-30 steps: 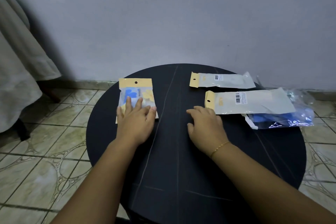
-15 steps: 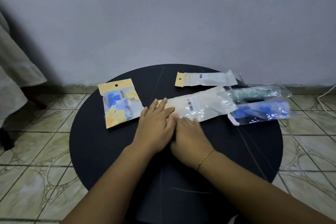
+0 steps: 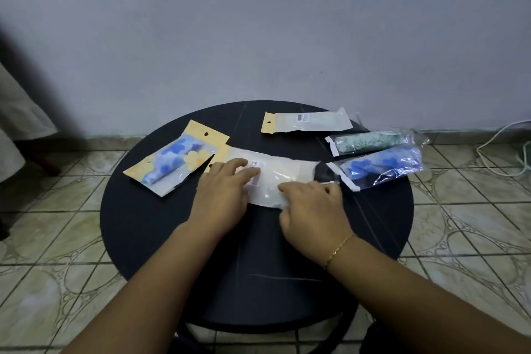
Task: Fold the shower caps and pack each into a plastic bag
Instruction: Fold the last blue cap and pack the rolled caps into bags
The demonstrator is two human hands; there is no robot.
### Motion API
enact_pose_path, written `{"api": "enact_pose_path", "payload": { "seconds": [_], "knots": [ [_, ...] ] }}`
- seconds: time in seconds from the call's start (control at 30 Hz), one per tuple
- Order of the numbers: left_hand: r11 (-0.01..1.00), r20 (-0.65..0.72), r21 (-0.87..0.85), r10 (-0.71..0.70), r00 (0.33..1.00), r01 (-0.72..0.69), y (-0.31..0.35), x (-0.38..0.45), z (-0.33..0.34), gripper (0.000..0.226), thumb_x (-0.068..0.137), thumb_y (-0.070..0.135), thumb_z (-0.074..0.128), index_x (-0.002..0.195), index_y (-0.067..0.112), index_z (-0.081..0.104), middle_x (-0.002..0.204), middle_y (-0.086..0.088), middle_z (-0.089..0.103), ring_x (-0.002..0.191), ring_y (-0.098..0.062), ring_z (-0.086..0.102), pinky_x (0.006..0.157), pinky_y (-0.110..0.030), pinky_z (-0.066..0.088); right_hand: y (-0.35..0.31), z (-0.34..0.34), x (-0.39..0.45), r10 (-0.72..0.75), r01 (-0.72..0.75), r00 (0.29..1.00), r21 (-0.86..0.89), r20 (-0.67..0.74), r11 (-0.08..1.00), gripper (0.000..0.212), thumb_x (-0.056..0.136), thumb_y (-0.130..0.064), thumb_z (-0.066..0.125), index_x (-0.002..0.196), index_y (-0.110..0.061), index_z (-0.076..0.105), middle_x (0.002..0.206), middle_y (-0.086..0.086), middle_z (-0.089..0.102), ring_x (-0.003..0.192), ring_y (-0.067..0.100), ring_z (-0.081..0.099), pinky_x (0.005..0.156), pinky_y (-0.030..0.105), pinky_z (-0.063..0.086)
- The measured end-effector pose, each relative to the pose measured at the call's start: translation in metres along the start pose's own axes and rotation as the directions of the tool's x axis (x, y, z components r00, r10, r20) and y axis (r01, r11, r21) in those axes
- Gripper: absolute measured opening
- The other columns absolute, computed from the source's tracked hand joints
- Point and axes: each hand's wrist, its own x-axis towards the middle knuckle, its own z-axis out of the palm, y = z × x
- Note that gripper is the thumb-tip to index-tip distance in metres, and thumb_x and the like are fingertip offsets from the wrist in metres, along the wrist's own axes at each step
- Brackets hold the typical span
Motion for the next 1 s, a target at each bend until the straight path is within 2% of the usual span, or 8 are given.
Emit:
{"api": "enact_pose_path", "payload": {
  "seconds": [0.13, 0.23, 0.37, 0.5, 0.6, 0.73, 0.87, 1.0],
  "knots": [
    [0.989, 0.021, -0.132, -0.059, 0.998, 0.062, 0.012, -0.010, 0.001, 0.047, 0.092, 0.047, 0.038, 0.136, 0.029, 0.047, 0.140, 0.004, 0.045, 0.122, -0.020, 0.042, 0.098, -0.032, 0.032, -0.016, -0.013, -0.010, -0.093, 0.103, 0.994, 0.178, -0.061, 0.979, 0.045, 0.082, -0.032, 0.029, 0.118, -0.032, 0.056, 0.100, -0.002, 0.065, 0.103, 0.019, 0.049, 0.088, 0.033, 0.020],
    [0.995, 0.121, -0.079, -0.055, 0.991, 0.064, 0.024, -0.017, 0.003, 0.062, 0.086, 0.064, 0.034, 0.140, 0.033, 0.039, 0.149, 0.006, 0.033, 0.131, -0.019, 0.034, 0.103, -0.035, 0.029, -0.001, -0.024, -0.005, -0.035, 0.084, 0.986, 0.310, -0.161, 0.947, 0.046, 0.077, -0.023, 0.035, 0.113, -0.031, 0.063, 0.108, -0.005, 0.065, 0.107, 0.020, 0.050, 0.089, 0.036, 0.026],
    [0.986, 0.232, -0.163, 0.003, 0.973, 0.036, 0.017, -0.019, -0.006, 0.053, 0.094, 0.038, 0.048, 0.144, 0.035, 0.032, 0.158, 0.008, 0.012, 0.142, -0.015, 0.019, 0.112, -0.035, 0.025, 0.030, -0.030, -0.001, -0.058, 0.048, 0.998, 0.239, 0.033, 0.970, 0.051, 0.086, -0.007, 0.046, 0.130, -0.032, 0.051, 0.141, -0.011, 0.044, 0.130, 0.014, 0.036, 0.100, 0.032, 0.026],
    [0.950, 0.189, -0.312, 0.080, 0.979, -0.017, 0.007, -0.026, -0.019, 0.056, 0.088, 0.001, 0.043, 0.132, 0.034, 0.051, 0.154, 0.012, 0.023, 0.140, -0.009, 0.025, 0.112, -0.028, 0.026, 0.037, -0.028, -0.012, -0.098, 0.025, 0.975, 0.342, 0.199, 0.939, 0.047, 0.089, -0.017, 0.049, 0.134, -0.030, 0.046, 0.126, -0.006, 0.058, 0.115, 0.016, 0.052, 0.101, 0.035, 0.038],
    [0.925, 0.235, -0.379, 0.124, 0.964, -0.027, 0.003, -0.036, -0.023, 0.062, 0.086, -0.005, 0.039, 0.128, 0.038, 0.054, 0.146, 0.024, 0.030, 0.136, -0.003, 0.032, 0.111, -0.025, 0.028, 0.033, -0.025, -0.015, -0.138, 0.091, 0.978, 0.274, 0.158, 0.958, 0.041, 0.090, -0.028, 0.050, 0.131, -0.032, 0.049, 0.121, -0.010, 0.057, 0.116, 0.013, 0.049, 0.100, 0.035, 0.037],
    [0.907, 0.273, -0.420, 0.174, 0.946, -0.046, 0.003, -0.049, -0.026, 0.053, 0.083, 0.025, 0.036, 0.132, 0.041, 0.048, 0.146, 0.023, 0.033, 0.133, 0.006, 0.030, 0.107, -0.016, 0.026, 0.021, -0.022, -0.012, -0.227, 0.203, 0.972, 0.254, 0.068, 0.946, 0.032, 0.092, -0.028, 0.046, 0.122, -0.034, 0.058, 0.125, -0.013, 0.053, 0.121, 0.007, 0.040, 0.097, 0.031, 0.030],
    [0.936, 0.311, -0.348, 0.167, 0.936, -0.052, 0.003, -0.060, -0.024, 0.085, 0.067, 0.065, 0.043, 0.145, 0.039, 0.024, 0.151, 0.022, 0.023, 0.136, 0.006, 0.022, 0.106, -0.015, 0.023, 0.011, -0.021, -0.010, -0.232, 0.186, 0.963, 0.290, 0.135, 0.939, 0.042, 0.085, -0.042, 0.047, 0.126, -0.034, 0.049, 0.128, -0.012, 0.048, 0.122, 0.009, 0.038, 0.100, 0.034, 0.031],
    [0.956, 0.294, -0.273, 0.192, 0.936, -0.110, 0.004, -0.066, -0.013, 0.102, 0.074, 0.063, 0.062, 0.150, 0.026, 0.005, 0.156, 0.014, 0.009, 0.141, 0.000, 0.011, 0.113, -0.020, 0.014, 0.004, -0.010, -0.010, -0.243, 0.241, 0.967, 0.033, 0.073, 0.970, 0.057, 0.075, -0.044, 0.051, 0.129, -0.029, 0.042, 0.127, -0.007, 0.046, 0.117, 0.017, 0.043, 0.089, 0.036, 0.034]
  ]
}}
